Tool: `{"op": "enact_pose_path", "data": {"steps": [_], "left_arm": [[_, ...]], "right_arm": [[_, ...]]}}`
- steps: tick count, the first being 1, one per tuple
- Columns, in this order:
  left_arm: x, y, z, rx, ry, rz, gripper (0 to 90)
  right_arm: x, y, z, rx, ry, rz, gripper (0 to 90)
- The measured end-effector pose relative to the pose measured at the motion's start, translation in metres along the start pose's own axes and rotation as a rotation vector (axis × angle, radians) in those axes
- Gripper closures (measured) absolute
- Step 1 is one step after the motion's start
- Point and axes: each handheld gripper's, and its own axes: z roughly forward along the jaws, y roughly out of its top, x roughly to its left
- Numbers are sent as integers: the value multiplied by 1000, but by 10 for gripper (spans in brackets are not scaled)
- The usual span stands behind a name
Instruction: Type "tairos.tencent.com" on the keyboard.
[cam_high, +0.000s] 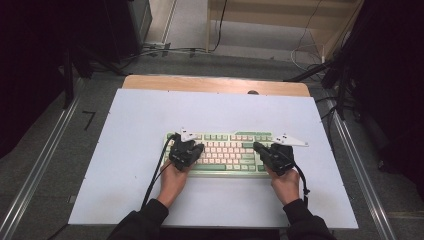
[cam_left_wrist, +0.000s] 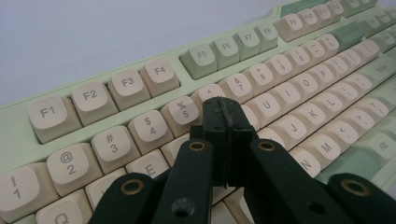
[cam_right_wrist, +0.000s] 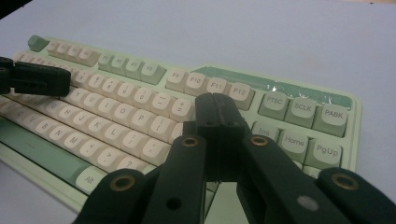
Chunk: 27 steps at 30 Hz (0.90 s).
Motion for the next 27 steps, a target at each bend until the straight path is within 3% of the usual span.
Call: {"op": "enact_pose_path", "data": {"steps": [13,18,27], "left_arm": [[1,4,-16,-61,-47,-25,900],[2,4,-24,-67,-47,-27,900],[20,1,-43,-85,-35,-54,900]], "right_arm": [[0,0,-1,-4,2,1,875],[1,0,-1,-8,-1,-1,875],[1,0,0,-9,3,5,875]]}}
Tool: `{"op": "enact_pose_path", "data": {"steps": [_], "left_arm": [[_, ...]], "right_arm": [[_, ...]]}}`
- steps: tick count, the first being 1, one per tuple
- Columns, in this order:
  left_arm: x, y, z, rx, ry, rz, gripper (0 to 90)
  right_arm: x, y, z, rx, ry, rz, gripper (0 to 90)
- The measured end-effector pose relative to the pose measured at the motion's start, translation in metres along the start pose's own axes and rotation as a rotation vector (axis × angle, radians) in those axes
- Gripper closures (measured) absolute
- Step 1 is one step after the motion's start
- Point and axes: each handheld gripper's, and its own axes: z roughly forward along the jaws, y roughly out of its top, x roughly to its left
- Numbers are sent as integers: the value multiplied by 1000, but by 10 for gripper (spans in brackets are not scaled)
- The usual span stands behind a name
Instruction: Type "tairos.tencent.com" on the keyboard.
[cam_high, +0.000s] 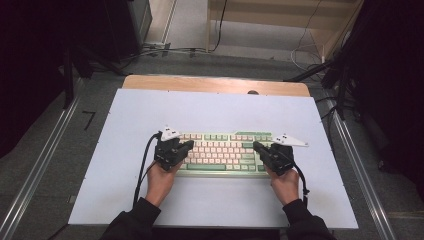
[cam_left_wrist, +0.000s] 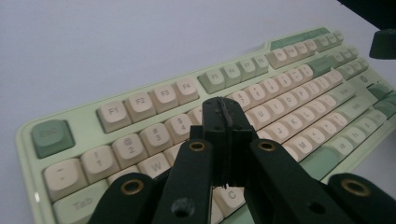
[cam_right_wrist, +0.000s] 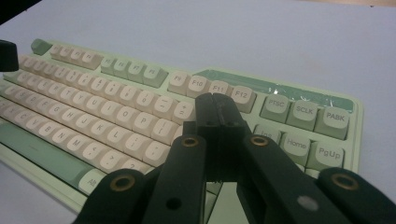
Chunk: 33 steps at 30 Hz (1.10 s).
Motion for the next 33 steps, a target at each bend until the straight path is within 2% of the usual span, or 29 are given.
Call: {"op": "enact_pose_path", "data": {"steps": [8,13,14,23,33], "left_arm": [[17,-6,-14,11,25,-10,900],[25,-12,-16,38,38,-14,900],[26,-14,-14,61,43,-12,900],[29,-20,-13,98,47,-10,900],[28,-22,-9,107,53,-9,900]], "right_arm": [[3,1,3,-1,5,-12,875],[7,1,6,5,12,-21,875],[8,1,7,6,12,-25,875],[15,2,13,14,23,-35,875],[19,3,18,20,31,-49,875]]}}
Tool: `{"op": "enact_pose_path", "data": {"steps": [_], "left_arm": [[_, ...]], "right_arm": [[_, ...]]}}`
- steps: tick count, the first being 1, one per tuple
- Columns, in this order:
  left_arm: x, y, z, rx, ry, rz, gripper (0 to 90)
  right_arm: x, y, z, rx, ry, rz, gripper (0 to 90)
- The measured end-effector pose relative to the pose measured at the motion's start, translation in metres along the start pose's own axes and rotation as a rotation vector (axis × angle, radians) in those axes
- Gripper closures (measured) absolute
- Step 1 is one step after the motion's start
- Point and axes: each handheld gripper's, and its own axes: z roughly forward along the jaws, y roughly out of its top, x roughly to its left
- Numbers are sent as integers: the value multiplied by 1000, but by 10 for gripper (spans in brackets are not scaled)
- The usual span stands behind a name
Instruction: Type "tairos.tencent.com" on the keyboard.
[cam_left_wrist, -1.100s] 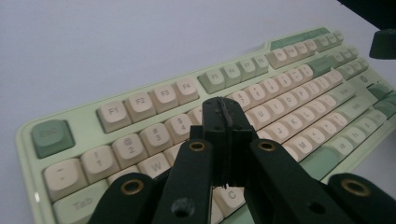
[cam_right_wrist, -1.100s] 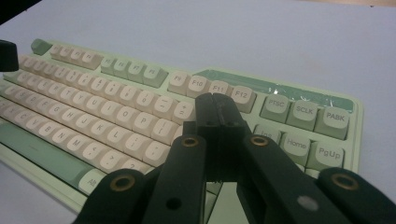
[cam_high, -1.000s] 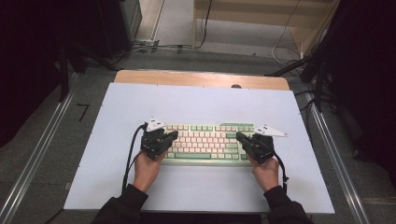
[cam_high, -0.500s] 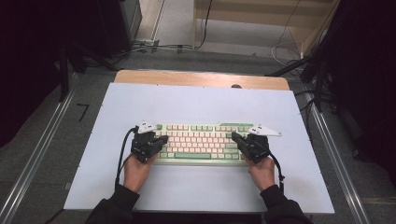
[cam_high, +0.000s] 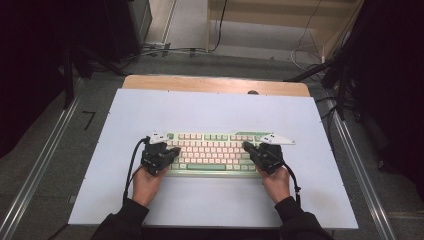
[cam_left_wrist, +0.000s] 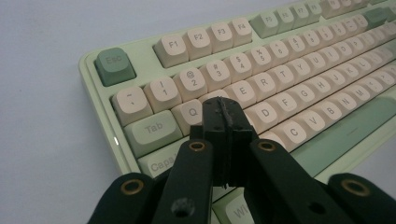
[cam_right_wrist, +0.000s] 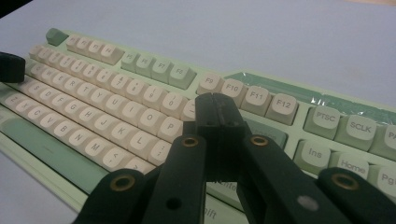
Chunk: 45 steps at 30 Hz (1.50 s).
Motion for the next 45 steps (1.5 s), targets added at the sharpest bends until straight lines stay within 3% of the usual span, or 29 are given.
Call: {"op": "enact_pose_path", "data": {"steps": [23,33,45], "left_arm": [[-3,-3,4,8,10,8,900],[-6,-2,-6,-76,11,2,900],[-3,-3,-5,-78,3,-18,900]], "right_arm": [[10,1,10,16,22,-19,874],[19,3,17,21,40,-36,875],[33,5,28,34,69,-59,874]]}}
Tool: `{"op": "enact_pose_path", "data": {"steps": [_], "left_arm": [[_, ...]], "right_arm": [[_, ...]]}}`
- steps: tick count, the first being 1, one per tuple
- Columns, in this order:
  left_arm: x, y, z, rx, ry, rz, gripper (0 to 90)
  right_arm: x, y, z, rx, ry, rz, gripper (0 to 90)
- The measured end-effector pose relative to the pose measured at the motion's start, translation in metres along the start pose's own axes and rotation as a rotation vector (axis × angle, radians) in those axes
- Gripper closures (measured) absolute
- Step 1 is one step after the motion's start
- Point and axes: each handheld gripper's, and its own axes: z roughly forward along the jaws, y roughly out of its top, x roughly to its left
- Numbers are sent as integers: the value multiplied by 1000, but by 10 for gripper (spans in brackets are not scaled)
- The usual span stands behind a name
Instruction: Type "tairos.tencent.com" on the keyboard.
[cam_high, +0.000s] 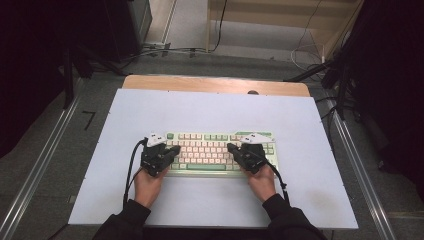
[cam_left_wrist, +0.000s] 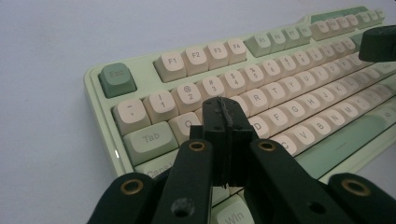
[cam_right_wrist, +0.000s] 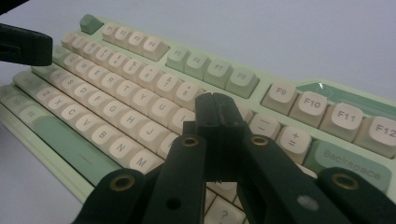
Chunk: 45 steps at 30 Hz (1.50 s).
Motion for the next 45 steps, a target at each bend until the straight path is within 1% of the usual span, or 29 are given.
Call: {"op": "enact_pose_path", "data": {"steps": [15,21,28,37,45], "left_arm": [[-1,0,1,-1,-8,1,900],[-1,0,1,-1,-10,1,900],[-1,0,0,-2,-12,0,900],[-1,0,1,4,-16,0,900],[-2,-1,2,5,-22,-1,900]], "right_arm": [[13,6,15,11,18,-21,874],[15,6,18,15,22,-27,874],[16,6,21,29,17,-25,874],[17,6,25,44,10,-37,874],[16,6,26,53,2,-36,874]]}}
